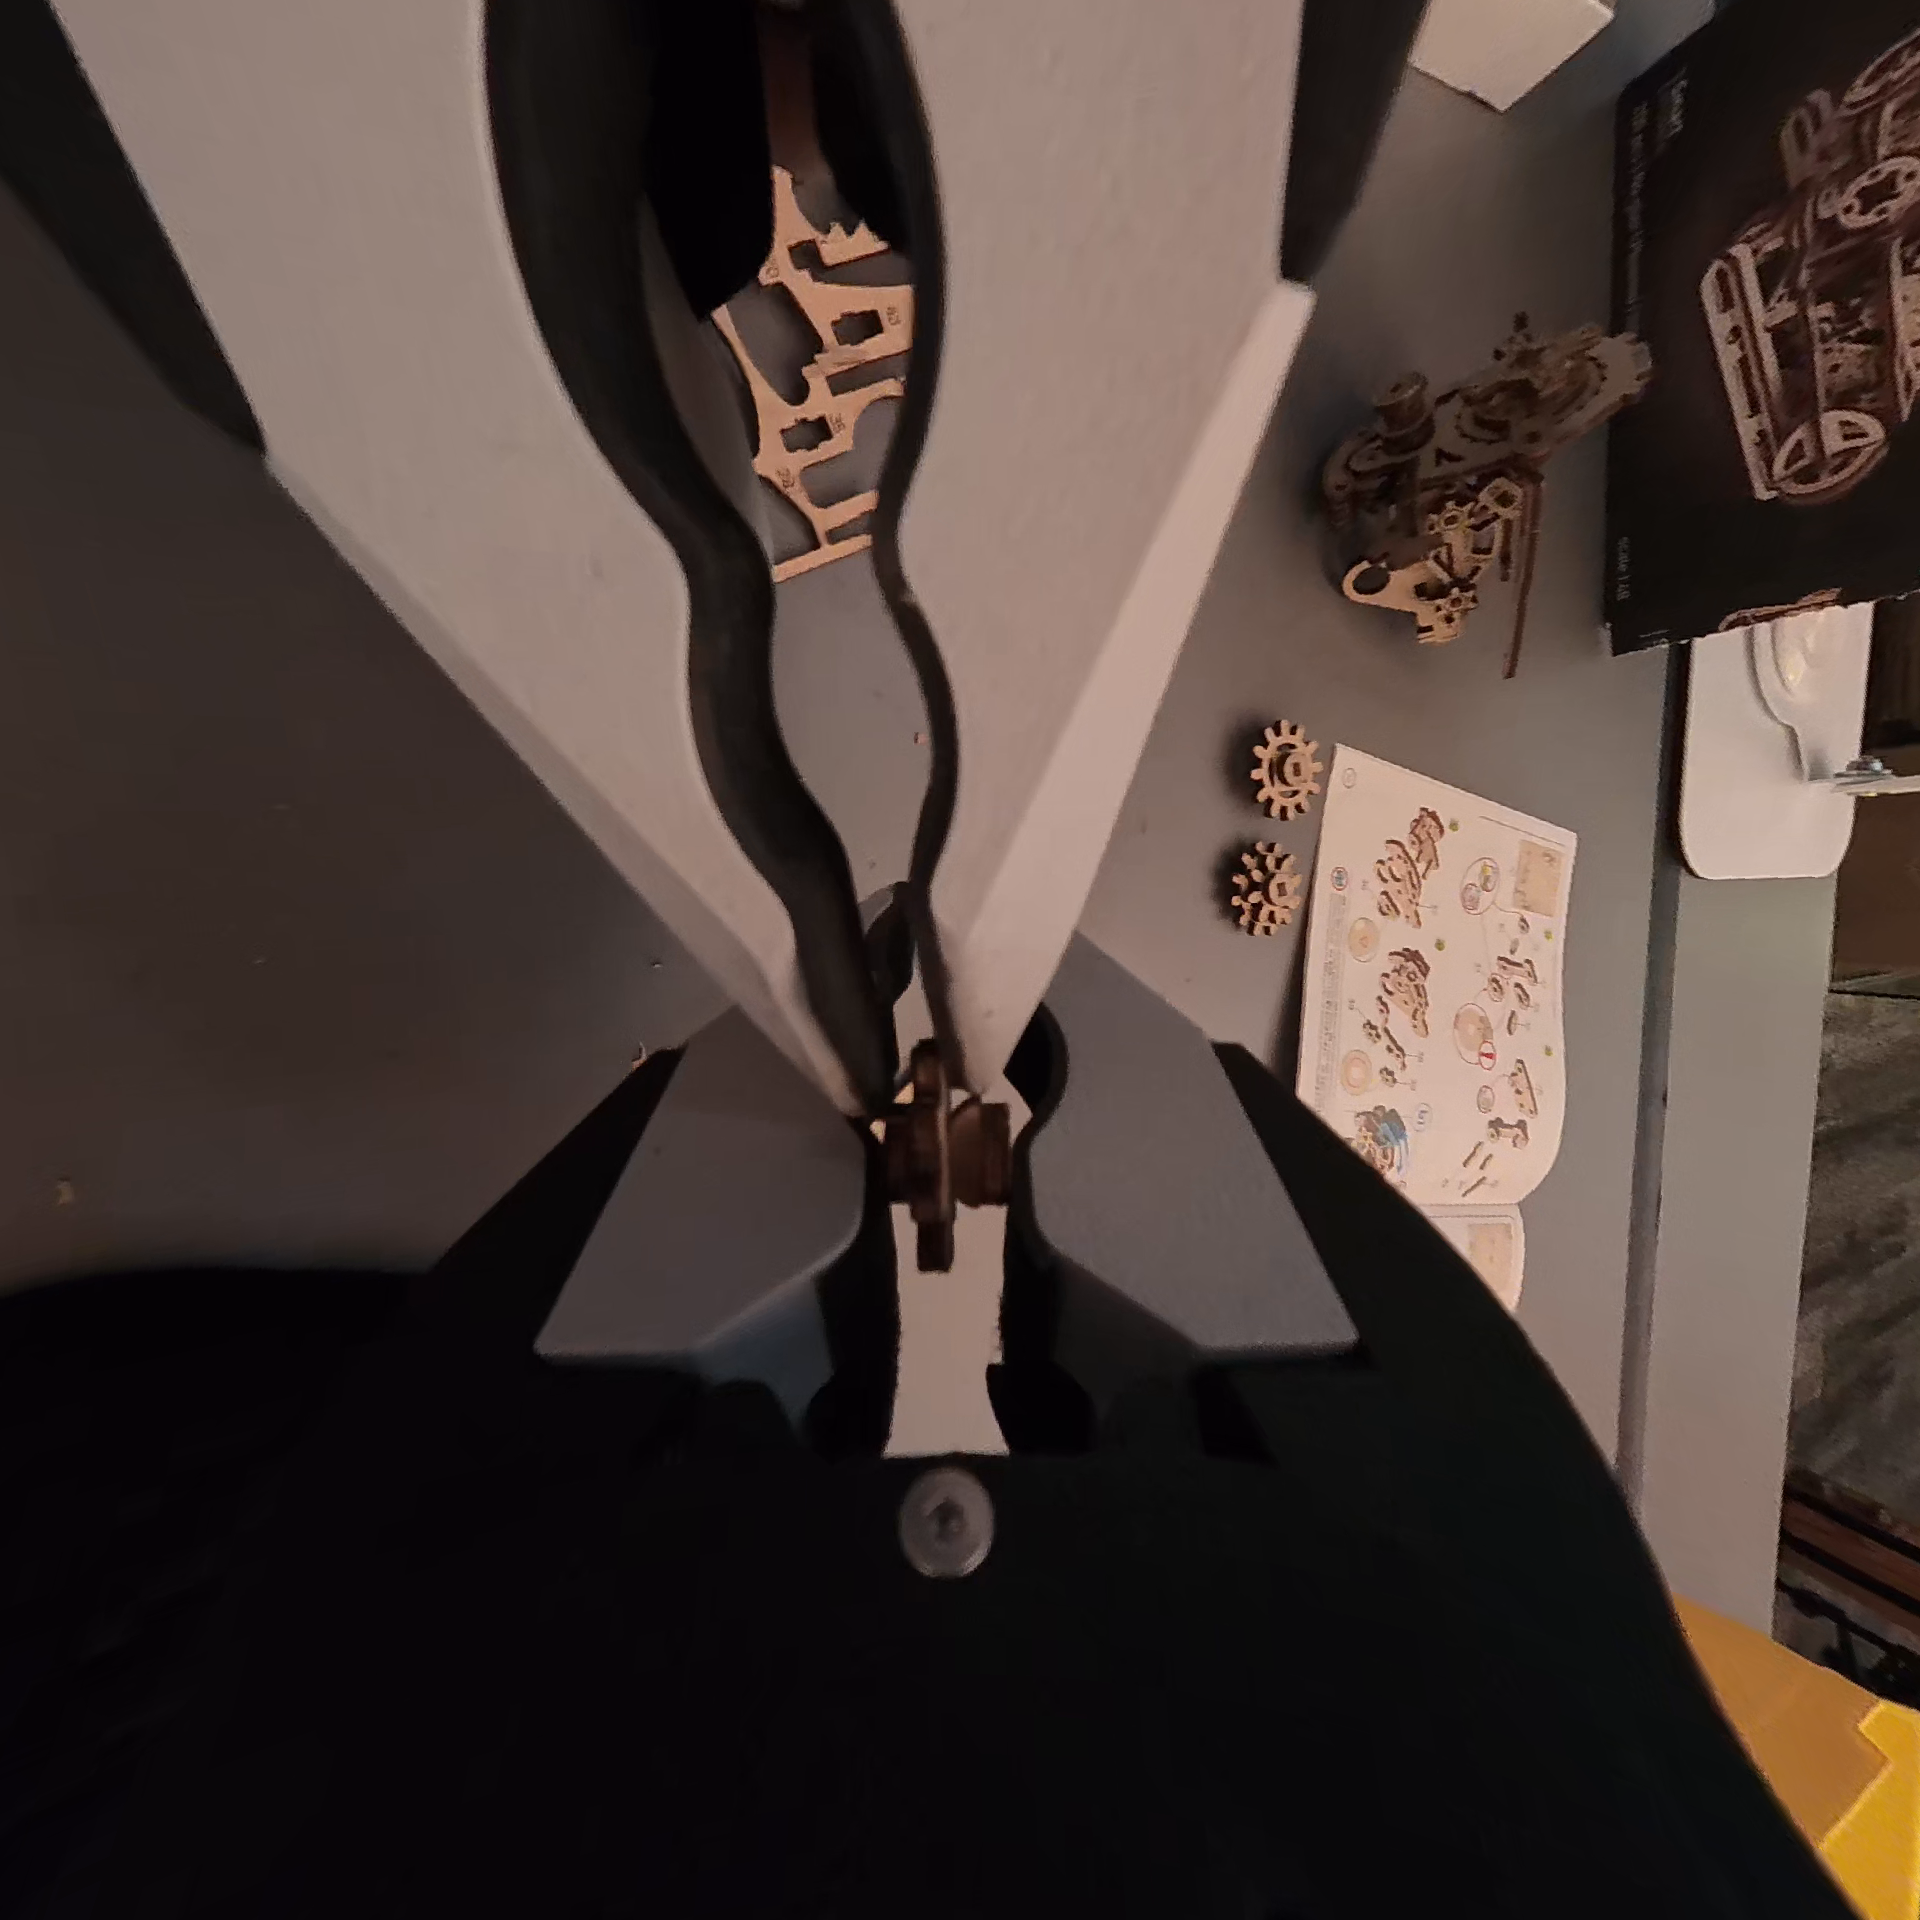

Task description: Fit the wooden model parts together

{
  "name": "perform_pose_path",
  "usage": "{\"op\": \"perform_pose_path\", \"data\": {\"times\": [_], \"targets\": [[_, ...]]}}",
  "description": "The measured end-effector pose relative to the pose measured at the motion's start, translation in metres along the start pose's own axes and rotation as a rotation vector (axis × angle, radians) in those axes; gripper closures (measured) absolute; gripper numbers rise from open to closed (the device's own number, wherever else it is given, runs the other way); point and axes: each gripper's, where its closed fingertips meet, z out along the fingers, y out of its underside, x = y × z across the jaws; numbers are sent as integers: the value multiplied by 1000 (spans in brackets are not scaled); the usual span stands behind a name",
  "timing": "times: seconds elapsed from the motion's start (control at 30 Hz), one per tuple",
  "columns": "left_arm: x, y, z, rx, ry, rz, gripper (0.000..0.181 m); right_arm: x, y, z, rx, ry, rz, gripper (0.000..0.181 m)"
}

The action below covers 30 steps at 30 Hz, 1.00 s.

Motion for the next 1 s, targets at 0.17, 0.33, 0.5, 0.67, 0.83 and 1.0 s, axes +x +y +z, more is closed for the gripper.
{"op": "perform_pose_path", "data": {"times": [0.17,0.33,0.5,0.67,0.83,1.0], "targets": [[1,-2,-1,7,5,4,178,0,-1,-1,1,12,-25,170],[0,-2,-2,11,11,-7,178,1,-3,-1,26,10,-12,174],[2,-2,-3,8,29,-14,178,-2,-6,0,59,10,-5,175],[6,2,-1,-17,57,-16,181,-16,-7,1,86,-109,1,169],[8,2,-3,-13,72,-18,181,-13,-6,2,62,-73,-67,170],[7,0,-4,-2,83,-52,181,-18,-12,-1,115,-122,-78,170]]}}
